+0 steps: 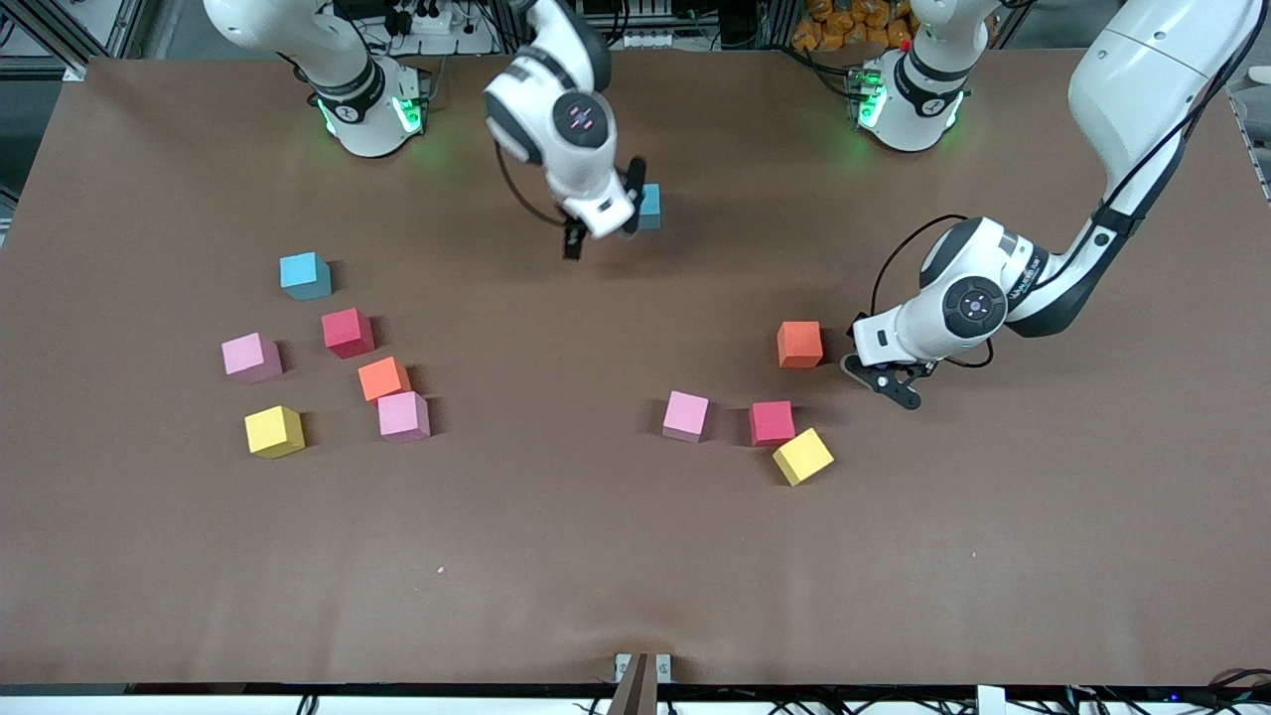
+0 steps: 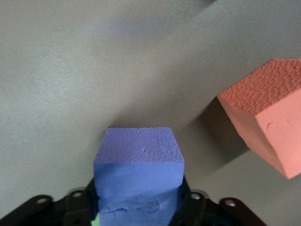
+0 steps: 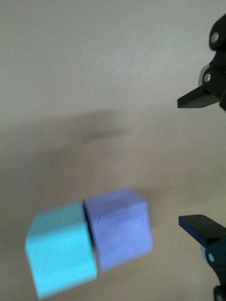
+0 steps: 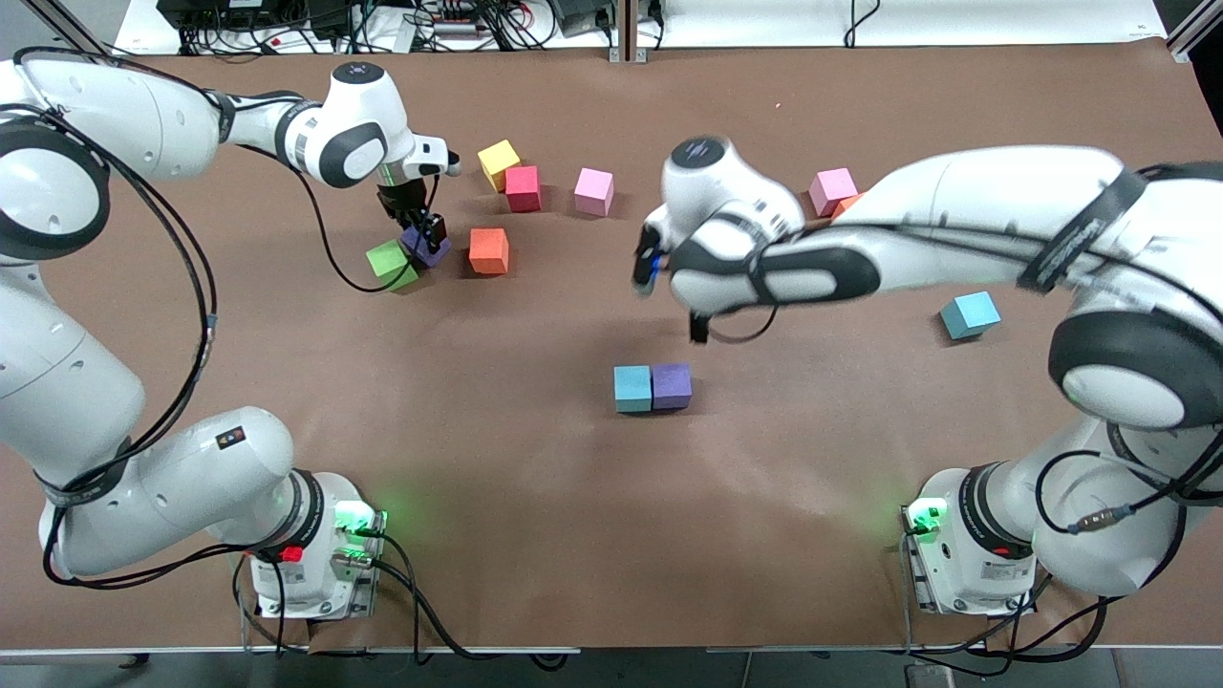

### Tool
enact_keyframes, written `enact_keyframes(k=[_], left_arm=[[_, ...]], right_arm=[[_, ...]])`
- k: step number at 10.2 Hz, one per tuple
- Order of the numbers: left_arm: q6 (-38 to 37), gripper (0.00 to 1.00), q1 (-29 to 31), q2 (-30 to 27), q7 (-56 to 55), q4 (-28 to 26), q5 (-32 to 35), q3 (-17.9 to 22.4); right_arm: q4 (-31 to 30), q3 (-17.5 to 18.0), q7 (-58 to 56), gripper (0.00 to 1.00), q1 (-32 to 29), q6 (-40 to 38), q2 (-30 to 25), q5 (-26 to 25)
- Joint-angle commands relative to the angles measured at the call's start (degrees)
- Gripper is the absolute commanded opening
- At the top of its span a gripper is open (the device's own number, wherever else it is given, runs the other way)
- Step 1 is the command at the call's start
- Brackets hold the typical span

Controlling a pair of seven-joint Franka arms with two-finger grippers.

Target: Form number 2 with 11 blocks

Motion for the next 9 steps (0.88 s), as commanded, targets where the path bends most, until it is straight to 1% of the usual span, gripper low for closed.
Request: enact_keyframes(k=[1,2,4,6,8,9], left_arm=[[-1.15,0.25,0.65,-2.89,-0.17,-0.03,1.61,-1.16],[-1.86,0.25,0.65,-4.82,0.36,0.06,1.52,-2.99],[-3.08,0.26,1.09,-9.30,0.89,0.32,0.74,-6.59],[-6.59,0.26,1.36,-12.74,0.89,0.41,0.47,-12.73],[-9.58,0.26,1.45,-13.02,-0.15,0.76,0.29,-20.46],[-10.03,0.26,1.10,-11.97,-1.82,0.59,0.29,-23.72]], right_arm=[[1.76,0.68,0.38,1.00,-11.21,-1.34,-0.51,0.76],[3.42,0.59,1.08,1.00,-15.52,-1.08,-0.07,0.67],[5.71,0.59,6.77,1.00,-23.96,-0.46,0.98,0.15],[8.62,0.59,14.14,1.00,-30.04,-0.63,2.91,-0.21],[9.67,0.16,21.53,1.00,-34.09,-0.28,5.11,-1.52],[10.29,0.15,26.09,1.00,-34.54,0.41,6.25,-1.61]])
